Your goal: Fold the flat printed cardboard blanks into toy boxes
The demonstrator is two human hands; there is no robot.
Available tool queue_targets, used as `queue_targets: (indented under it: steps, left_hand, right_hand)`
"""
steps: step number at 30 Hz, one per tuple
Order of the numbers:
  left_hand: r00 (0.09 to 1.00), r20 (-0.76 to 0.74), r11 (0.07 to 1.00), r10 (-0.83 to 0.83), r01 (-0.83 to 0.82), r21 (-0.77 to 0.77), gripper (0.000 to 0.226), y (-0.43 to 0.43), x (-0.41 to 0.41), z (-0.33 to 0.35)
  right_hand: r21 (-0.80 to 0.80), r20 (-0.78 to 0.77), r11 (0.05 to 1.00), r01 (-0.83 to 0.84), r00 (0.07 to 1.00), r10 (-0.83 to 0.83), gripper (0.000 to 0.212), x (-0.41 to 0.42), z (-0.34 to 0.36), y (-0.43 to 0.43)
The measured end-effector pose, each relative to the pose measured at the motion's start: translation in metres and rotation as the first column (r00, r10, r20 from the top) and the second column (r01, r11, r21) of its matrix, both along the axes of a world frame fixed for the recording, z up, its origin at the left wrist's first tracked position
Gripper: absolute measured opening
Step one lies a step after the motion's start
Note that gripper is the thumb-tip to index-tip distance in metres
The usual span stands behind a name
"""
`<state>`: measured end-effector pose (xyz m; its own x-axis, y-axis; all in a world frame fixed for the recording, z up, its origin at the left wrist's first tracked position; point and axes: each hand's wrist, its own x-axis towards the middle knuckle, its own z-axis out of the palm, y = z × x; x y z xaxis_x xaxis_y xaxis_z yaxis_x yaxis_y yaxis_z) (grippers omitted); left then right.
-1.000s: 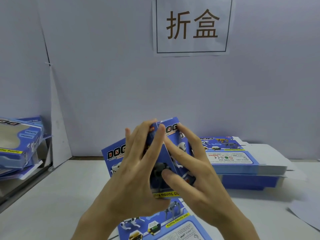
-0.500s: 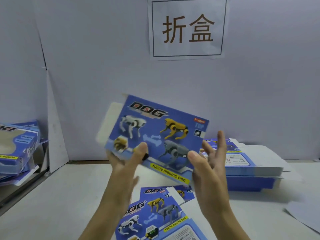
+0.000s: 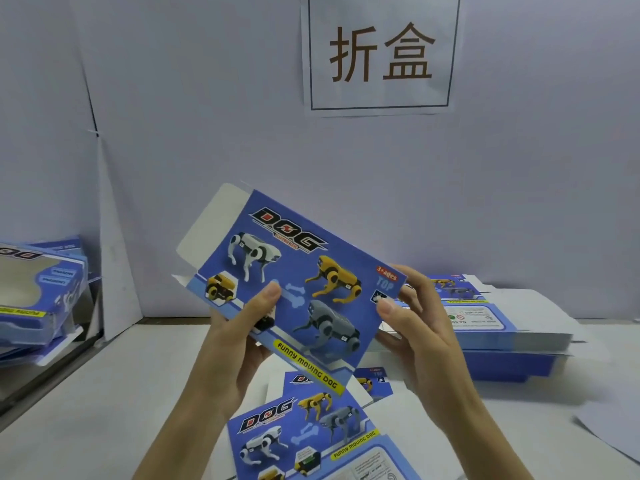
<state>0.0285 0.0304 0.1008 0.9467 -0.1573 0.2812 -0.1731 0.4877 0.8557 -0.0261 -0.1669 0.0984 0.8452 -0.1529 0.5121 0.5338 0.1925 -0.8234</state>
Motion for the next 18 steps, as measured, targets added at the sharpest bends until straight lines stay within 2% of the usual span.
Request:
queue_targets:
  steps: [2, 3, 5, 6, 8, 10, 13, 16, 18]
  left_hand:
    - [0.997, 0.074, 0.997, 0.017, -0.023, 0.077, 0.072, 0.003, 0.004, -0.005]
    - [0.99, 0.139, 0.985, 0.028, -0.051, 0.163, 0.071, 0.005, 0.007, -0.008]
    - [0.975, 0.221, 0.918, -0.024, -0.066, 0.391, 0.086, 0.007, 0.011, -0.016]
    - [0.974, 0.211, 0.871, -0.081, -0.034, 0.491, 0.095, 0.007, 0.012, -0.022]
    - [0.969, 0.136, 0.792, -0.206, 0.084, 0.604, 0.098, 0.003, 0.017, -0.035]
    - [0.954, 0.089, 0.752, -0.286, 0.165, 0.639, 0.093, -0.002, 0.021, -0.047]
    - [0.95, 0.114, 0.703, -0.291, 0.131, 0.699, 0.093, -0.003, 0.027, -0.055]
    - [0.932, 0.158, 0.688, -0.326, 0.119, 0.716, 0.098, -0.005, 0.027, -0.057]
    - [0.921, 0.197, 0.692, -0.337, 0.1, 0.715, 0.098, -0.009, 0.026, -0.058]
  right_hand:
    - [-0.099, -0.016, 0.993, 0.057, 0.998, -0.059, 0.04, -0.002, 0.001, -0.008]
    - [-0.141, -0.023, 0.984, 0.105, 0.994, -0.109, 0.041, -0.002, 0.002, -0.012]
    - [-0.203, -0.031, 0.961, 0.187, 0.98, -0.197, 0.045, -0.001, 0.001, -0.018]
    - [-0.221, -0.029, 0.957, 0.19, 0.979, -0.201, 0.046, 0.0, 0.0, -0.019]
    - [-0.234, -0.03, 0.963, 0.131, 0.989, -0.142, 0.045, 0.001, -0.001, -0.016]
    - [-0.297, -0.048, 0.951, 0.089, 0.993, -0.108, 0.042, 0.003, -0.005, -0.012]
    - [-0.455, 0.011, 0.859, 0.235, 0.966, -0.259, 0.038, 0.003, -0.009, -0.014]
    - [-0.393, 0.168, 0.81, 0.436, 0.9, -0.403, 0.02, 0.002, -0.005, -0.022]
    - [-0.319, 0.205, 0.814, 0.485, 0.874, -0.44, 0.017, 0.002, -0.005, -0.029]
